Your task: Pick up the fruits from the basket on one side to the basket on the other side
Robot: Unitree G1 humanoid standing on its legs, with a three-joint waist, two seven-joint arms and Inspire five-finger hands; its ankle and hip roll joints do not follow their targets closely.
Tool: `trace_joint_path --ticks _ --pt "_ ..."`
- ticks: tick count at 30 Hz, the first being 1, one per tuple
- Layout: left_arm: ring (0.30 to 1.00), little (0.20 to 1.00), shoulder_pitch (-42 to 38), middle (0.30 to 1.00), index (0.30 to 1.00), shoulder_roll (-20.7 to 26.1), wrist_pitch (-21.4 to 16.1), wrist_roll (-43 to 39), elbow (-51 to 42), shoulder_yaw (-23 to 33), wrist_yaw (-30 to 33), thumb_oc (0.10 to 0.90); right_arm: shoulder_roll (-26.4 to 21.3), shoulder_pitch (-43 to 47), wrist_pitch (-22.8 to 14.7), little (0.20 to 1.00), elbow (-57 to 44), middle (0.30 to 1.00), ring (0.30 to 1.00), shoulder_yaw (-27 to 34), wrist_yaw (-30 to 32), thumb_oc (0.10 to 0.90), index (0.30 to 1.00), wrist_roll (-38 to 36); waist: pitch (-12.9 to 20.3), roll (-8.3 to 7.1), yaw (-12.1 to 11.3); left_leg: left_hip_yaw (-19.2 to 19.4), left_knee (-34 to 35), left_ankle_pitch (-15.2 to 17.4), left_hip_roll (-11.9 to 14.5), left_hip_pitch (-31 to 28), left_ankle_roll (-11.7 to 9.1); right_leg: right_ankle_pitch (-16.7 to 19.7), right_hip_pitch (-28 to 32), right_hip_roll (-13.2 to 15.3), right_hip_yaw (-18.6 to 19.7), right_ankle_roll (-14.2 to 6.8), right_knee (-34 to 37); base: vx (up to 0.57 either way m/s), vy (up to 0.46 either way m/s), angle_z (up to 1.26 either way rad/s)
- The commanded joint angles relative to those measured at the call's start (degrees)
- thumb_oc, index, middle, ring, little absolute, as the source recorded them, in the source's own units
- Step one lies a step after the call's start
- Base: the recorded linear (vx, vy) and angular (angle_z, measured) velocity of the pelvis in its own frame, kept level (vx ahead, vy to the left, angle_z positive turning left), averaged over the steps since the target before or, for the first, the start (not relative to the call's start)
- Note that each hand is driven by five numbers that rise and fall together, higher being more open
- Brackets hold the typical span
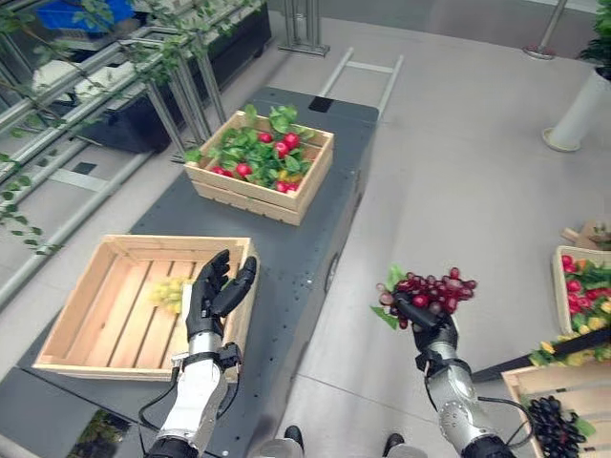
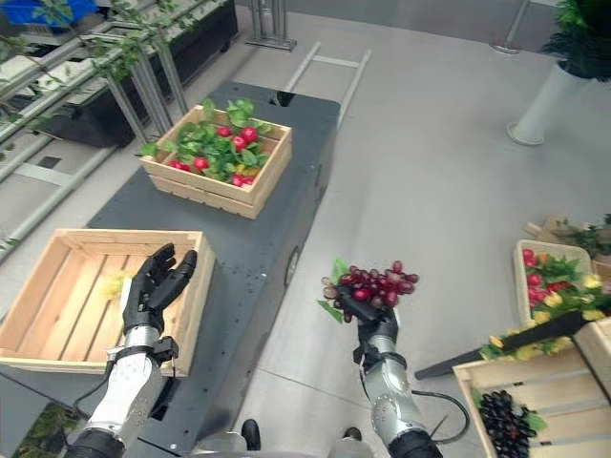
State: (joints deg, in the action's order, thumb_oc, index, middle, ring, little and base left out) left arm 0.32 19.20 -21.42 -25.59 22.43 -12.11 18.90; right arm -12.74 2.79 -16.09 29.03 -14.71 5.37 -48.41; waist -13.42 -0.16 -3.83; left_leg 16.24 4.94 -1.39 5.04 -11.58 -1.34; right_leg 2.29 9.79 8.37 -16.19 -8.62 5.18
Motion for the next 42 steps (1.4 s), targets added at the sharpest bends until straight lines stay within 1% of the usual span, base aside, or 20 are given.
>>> trace_joint_path --ticks 1,5,13,17,18,19,20,21,22,23,24,25,27,28,30,34,37,38,41,42 --pt "0.9 0.9 -3.61 0.9 0.9 1.28 -4.36 1.35 -4.27 -1.01 -1.28 0.8 0.5 3.86 -2.97 0.3 -5.68 0.3 0.3 2.63 -0.53 0.4 0.3 -1.0 5.56 -0.71 1.47 -3.52 -4.87 6.46 -2.82 4.76 1.45 -3.7 -0.62 -0.65 1.13 4.12 -2.48 0.0 -0.103 -0.05" --pt "0.9 0.9 -2.87 0.9 0.9 1.03 -3.38 3.06 -3.88 -2.25 -1.18 0.8 0.57 1.47 -1.57 0.3 -4.72 0.3 0.3 2.29 -1.03 0.4 0.3 -0.53 5.61 -0.64 2.52 -3.44 -3.46 6.0 -2.38 4.02 0.82 -3.6 -0.57 -1.41 1.36 4.45 -1.22 -0.01 -0.089 -0.04" --pt "0.9 0.9 -1.82 0.9 0.9 0.81 -2.01 2.3 -2.19 -3.33 -1.67 0.8 1.5 -0.98 -0.35 0.3 -4.2 0.3 0.3 0.91 -0.75 0.4 0.3 0.51 5.88 -0.35 4.44 -2.01 -1.07 5.38 -1.78 1.6 0.52 -3.48 -0.04 -2.62 2.28 4.91 -0.18 0.0 -0.085 -0.13" --pt "0.9 0.9 -1.29 0.9 0.9 0.23 -1.5 0.25 -1.95 -3.55 -2.32 0.8 1.67 -1.43 0.57 0.3 -3.62 0.3 0.3 0.85 -0.83 0.4 0.3 0.58 5.81 -0.59 4.91 -1.38 -3.31 6.08 -1.5 2.1 0.14 -3.56 -0.49 -3.32 3.28 5.46 -0.18 -0.03 -0.14 -0.06" --pt "0.9 0.9 -1.2 0.9 0.9 -0.63 -1.91 -1.01 -1.44 -3.76 -2.47 0.8 1.46 -1.11 1.59 0.3 -2.92 0.3 0.3 0.49 -1.63 0.4 0.3 0.17 5.32 -1.14 5.24 -0.61 -10.42 9.26 -0.86 3.69 -0.45 -4.15 -0.46 -3.69 4.39 6.09 -0.18 -0.03 -0.122 -0.08" --pt "0.9 0.9 -1.26 0.9 0.9 -0.7 -1.99 -1.22 -1.39 -3.86 -2.42 0.8 1.4 -1.07 1.67 0.3 -2.8 0.3 0.3 0.41 -1.76 0.4 0.3 0.2 5.1 -1.36 5.18 -0.68 -13.24 9.17 -0.56 4.72 -0.67 -4.05 -0.53 -3.77 4.67 6.42 -0.18 -0.06 -0.162 -0.15" --pt "0.9 0.9 -1.45 0.9 0.9 -0.96 -2.38 -1.58 -1.1 -4.12 -2.34 0.8 1.22 -0.97 2.05 0.3 -2.36 0.3 0.3 0.12 -2.13 0.4 0.3 0.12 4.34 -1.92 4.94 -1.51 -21.01 8.76 0.13 8.18 -1.21 -3.69 -0.69 -4.05 5.36 7.32 -0.18 -0.18 -0.15 -0.24" --pt "0.9 0.9 -1.92 0.9 0.9 -1.53 -3.51 -1.85 -0.26 -4.41 -2.27 0.8 0.77 -0.81 1.68 0.3 -1.17 0.3 0.3 -0.81 -2.78 0.4 0.3 -0.68 2.7 -2.48 4.35 -4.78 -29.55 6.01 -0.4 15.11 -1.28 -2.38 -1.47 -4.48 6.9 8.58 -0.18 -0.17 -0.119 -0.28" --pt "0.9 0.9 -1.98 0.9 0.9 -1.61 -3.67 -1.95 -0.13 -4.44 -2.23 0.8 0.71 -0.75 1.6 0.3 -0.94 0.3 0.3 -0.94 -2.91 0.4 0.3 -0.82 2.56 -2.43 4.29 -5.4 -29.52 5.91 -0.77 15.58 -1.22 -2.26 -1.53 -4.51 7.21 8.55 -0.18 -0.17 -0.008 -0.38" --pt "0.9 0.9 -2.16 0.9 0.9 -1.9 -4.11 -2.52 0.27 -4.53 -2.31 0.8 0.48 -0.5 1.49 0.3 -0.19 0.3 0.3 -1.48 -3.03 0.4 0.3 -1.78 1.9 -2.18 3.92 -7.69 -28.09 5.19 -2.33 16.66 -1.04 -1.83 -1.63 -4.64 8.59 8.3 -0.18 -0.08 0.144 -0.46" --pt "0.9 0.9 -2.29 0.9 0.9 -2.41 -5.3 -3.23 0.47 -4.52 -1.56 0.8 0.25 0.48 1.55 0.3 0.57 0.3 0.3 -2.59 -3.47 0.4 0.3 -3.07 1.28 -1.33 2.88 -12.99 -17.84 3.1 -5.62 16.38 -0.82 -1.32 -2.07 -5.01 11.38 7.25 -0.35 -0.1 0.283 -0.79" --pt "0.9 0.9 -2.93 0.9 0.9 -2.65 -5.81 -2.56 0.66 -4.93 -0.31 0.8 0.23 2.06 0.1 0.3 2.24 0.3 0.3 -3.49 -3.37 0.4 0.3 -4.39 1.11 -0.56 2.43 -15.1 -10.78 3.33 -6.66 14.9 0.4 -1.41 -2.94 -5.37 14.06 6.74 -0.24 -0.07 0.252 -0.85" --pt "0.9 0.9 -3.97 0.9 0.9 -2.55 -5.29 -2.89 1.66 -5.48 0.52 0.8 0.45 2.44 0.55 0.3 3.0 0.3 0.3 -2.51 -2.57 0.4 0.3 -5.19 1.49 -0.27 2.84 -14.12 -10.15 4.82 -7.25 13.11 1.27 -1.12 -3.74 -4.75 13.15 6.22 -0.21 0.02 0.197 -1.17" --pt "0.9 0.9 -4.22 0.9 0.9 -2.79 -5.07 -2.71 1.78 -5.52 1.21 0.8 1.01 2.05 0.77 0.3 2.56 0.3 0.3 -2.41 -1.81 0.4 0.3 -6.08 2.02 0.2 3.24 -14.82 -7.07 4.29 -7.44 10.96 1.67 -0.93 -4.31 -4.71 12.76 5.87 -0.3 0.05 0.179 -1.28" --pt "0.9 0.9 -3.94 0.9 0.9 -2.2 -5.49 -1.52 1.84 -5.87 2.28 0.8 1.78 0.23 0.34 0.3 2.15 0.3 0.3 -1.77 -1.39 0.4 0.3 -5.89 2.68 0.82 4.19 -15.01 -5.5 4.47 -7.64 9.13 2.05 -1.13 -5.55 -4.78 12.98 5.57 -1.7 0.07 0.156 -0.99" --pt "0.9 0.9 -3.56 0.9 0.9 -1.9 -5.82 -1.95 2.6 -6.24 2.74 0.8 2.91 -1.95 -0.19 0.3 2.28 0.3 0.3 -0.57 -0.72 0.4 0.3 -5.44 2.48 1.09 5.83 -13.44 -5.45 5.95 -7.59 8.03 2.9 -0.77 -7.17 -4.29 14.33 4.4 -2.57 0.03 0.119 -0.31" --pt "0.9 0.9 -2.42 0.9 0.9 -2.02 -5.92 -2.26 2.76 -6.39 2.52 0.8 3.23 -1.44 -0.71 0.3 3.0 0.3 0.3 0.99 -1.14 0.4 0.3 -6.01 1.97 1.3 5.68 -11.33 -4.55 6.61 -7.64 7.39 3.45 -0.29 -7.66 -3.37 12.23 3.46 -2.36 0.01 0.08 -0.25" --pt "0.9 0.9 -0.93 0.9 0.9 -1.83 -6.04 -2.22 2.15 -5.65 2.5 0.8 3.64 -1.13 -0.7 0.3 2.15 0.3 0.3 1.01 -0.8 0.4 0.3 -5.45 1.61 1.48 4.99 -8.74 -5.31 7.04 -7.13 7.37 3.68 -1.27 -8.88 -2.3 8.47 2.95 -5.59 -0.01 0.037 -0.26" --pt "0.9 0.9 -0.58 0.9 0.9 -1.18 -6.9 -2.29 1.35 -4.7 3.66 0.8 3.33 0.2 -0.84 0.3 0.61 0.3 0.3 0.26 -0.78 0.4 0.3 -4.95 -0.11 1.61 3.78 -4.46 -9.41 8.08 -5.74 9.52 3.7 -3.27 -11.81 -0.09 2.67 2.8 -11.44 -0.09 0.017 -0.74" --pt "0.9 0.9 -1.22 0.9 0.9 -0.98 -7.04 -2.51 1.3 -4.46 4.0 0.8 3.01 1.07 -1.24 0.3 0.34 0.3 0.3 0.11 -0.81 0.4 0.3 -5.27 -1.21 1.61 3.41 -3.52 -11.62 9.37 -5.22 10.36 3.35 -4.36 -11.93 0.64 1.37 2.55 -12.48 -0.21 -0.061 -1.0"
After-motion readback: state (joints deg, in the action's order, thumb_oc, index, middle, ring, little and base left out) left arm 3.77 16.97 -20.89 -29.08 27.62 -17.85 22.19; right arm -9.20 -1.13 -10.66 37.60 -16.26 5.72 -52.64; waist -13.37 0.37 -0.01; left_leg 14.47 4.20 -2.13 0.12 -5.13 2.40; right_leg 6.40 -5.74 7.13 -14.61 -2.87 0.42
